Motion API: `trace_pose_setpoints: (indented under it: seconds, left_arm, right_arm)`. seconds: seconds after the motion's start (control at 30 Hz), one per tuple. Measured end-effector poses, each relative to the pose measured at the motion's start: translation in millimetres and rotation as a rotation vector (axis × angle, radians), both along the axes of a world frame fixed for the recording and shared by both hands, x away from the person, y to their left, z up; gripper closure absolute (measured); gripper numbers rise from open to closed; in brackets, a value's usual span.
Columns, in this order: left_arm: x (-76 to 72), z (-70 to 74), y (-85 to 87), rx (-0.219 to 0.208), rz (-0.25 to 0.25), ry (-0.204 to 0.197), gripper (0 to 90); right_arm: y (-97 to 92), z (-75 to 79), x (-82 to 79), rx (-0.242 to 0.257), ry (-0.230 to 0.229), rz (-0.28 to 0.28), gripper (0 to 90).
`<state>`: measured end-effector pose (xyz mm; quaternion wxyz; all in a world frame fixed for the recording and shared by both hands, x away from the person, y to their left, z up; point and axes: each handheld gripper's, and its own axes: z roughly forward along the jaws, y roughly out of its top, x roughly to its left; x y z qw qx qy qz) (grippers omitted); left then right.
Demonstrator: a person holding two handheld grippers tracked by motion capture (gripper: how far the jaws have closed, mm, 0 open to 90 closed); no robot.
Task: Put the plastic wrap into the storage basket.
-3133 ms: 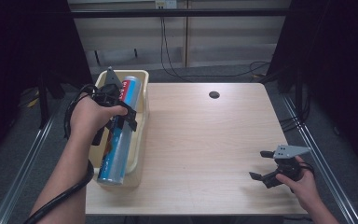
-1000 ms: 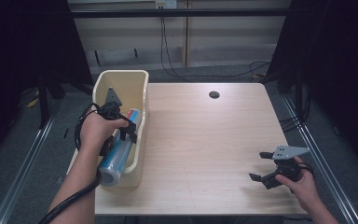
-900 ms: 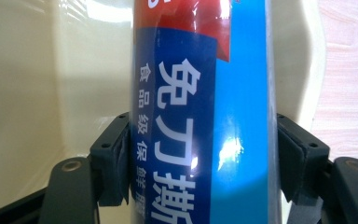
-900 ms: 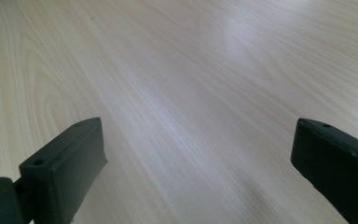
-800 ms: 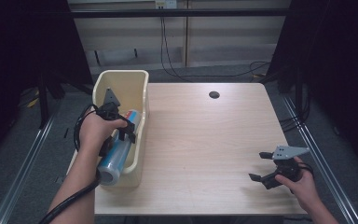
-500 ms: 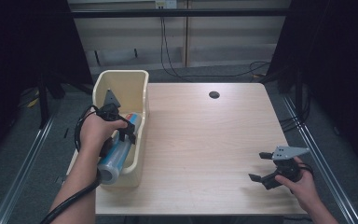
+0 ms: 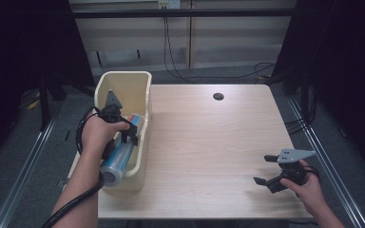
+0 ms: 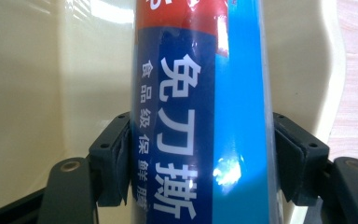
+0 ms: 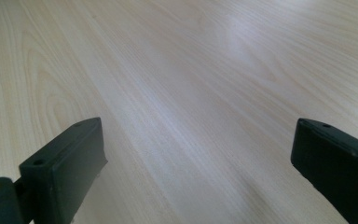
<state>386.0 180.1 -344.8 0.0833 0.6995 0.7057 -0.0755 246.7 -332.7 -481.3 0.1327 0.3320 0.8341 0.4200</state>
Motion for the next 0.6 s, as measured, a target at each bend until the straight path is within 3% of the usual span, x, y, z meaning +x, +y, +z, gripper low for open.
trace_pose_setpoints:
  seconds: [0.5, 0.6]
  left_arm:
    - [2.6, 1.1, -1.0, -0.007, -0.006, 0.007, 30.7]
    - [1.3, 5.0, -0.5, -0.021, 0.007, -0.037, 32.7]
  right_arm:
    - [-0.5, 0.5, -0.1, 0.006, 0.001, 0.003, 2.8]
    - [-0.3, 0.3, 0.0, 0.0, -0.005, -0.003, 2.9]
